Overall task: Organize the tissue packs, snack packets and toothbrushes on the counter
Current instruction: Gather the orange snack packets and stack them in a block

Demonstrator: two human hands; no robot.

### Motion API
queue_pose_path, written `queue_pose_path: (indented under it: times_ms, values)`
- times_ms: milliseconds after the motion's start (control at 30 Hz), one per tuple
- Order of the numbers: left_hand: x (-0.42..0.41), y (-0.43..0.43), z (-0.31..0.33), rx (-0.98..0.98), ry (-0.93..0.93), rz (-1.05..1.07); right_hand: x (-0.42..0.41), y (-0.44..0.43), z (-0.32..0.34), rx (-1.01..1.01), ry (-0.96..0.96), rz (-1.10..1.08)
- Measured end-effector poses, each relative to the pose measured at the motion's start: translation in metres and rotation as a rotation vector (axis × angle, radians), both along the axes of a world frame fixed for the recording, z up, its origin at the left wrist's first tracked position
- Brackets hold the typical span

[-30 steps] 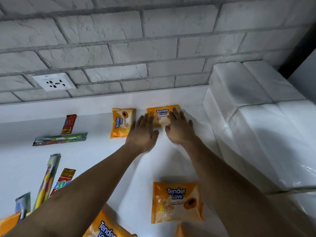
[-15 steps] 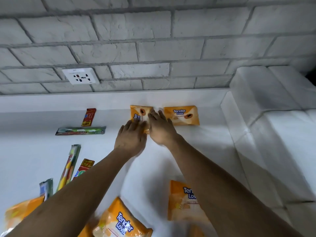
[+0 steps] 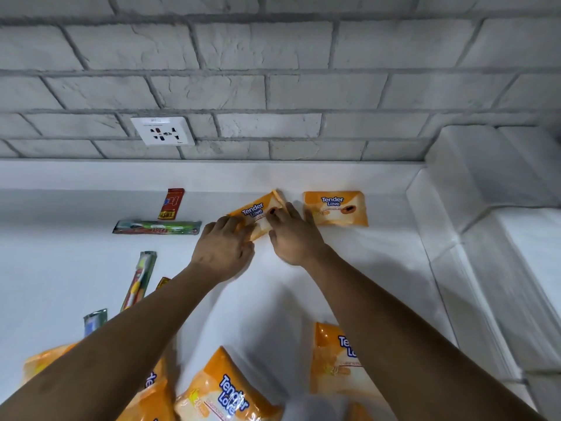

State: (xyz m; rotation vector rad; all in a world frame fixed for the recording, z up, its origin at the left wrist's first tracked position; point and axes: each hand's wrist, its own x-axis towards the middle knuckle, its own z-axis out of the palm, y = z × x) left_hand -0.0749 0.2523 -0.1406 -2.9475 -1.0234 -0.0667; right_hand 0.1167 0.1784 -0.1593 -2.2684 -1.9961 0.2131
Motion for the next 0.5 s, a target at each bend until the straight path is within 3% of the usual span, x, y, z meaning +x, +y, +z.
queue_pose_path:
  times_ms: [500]
  values:
    - [0.034,0.012,0.002,-0.14,0.082,0.086,0.003,-0.022,-0.006,0.034,-0.019,-0.058]
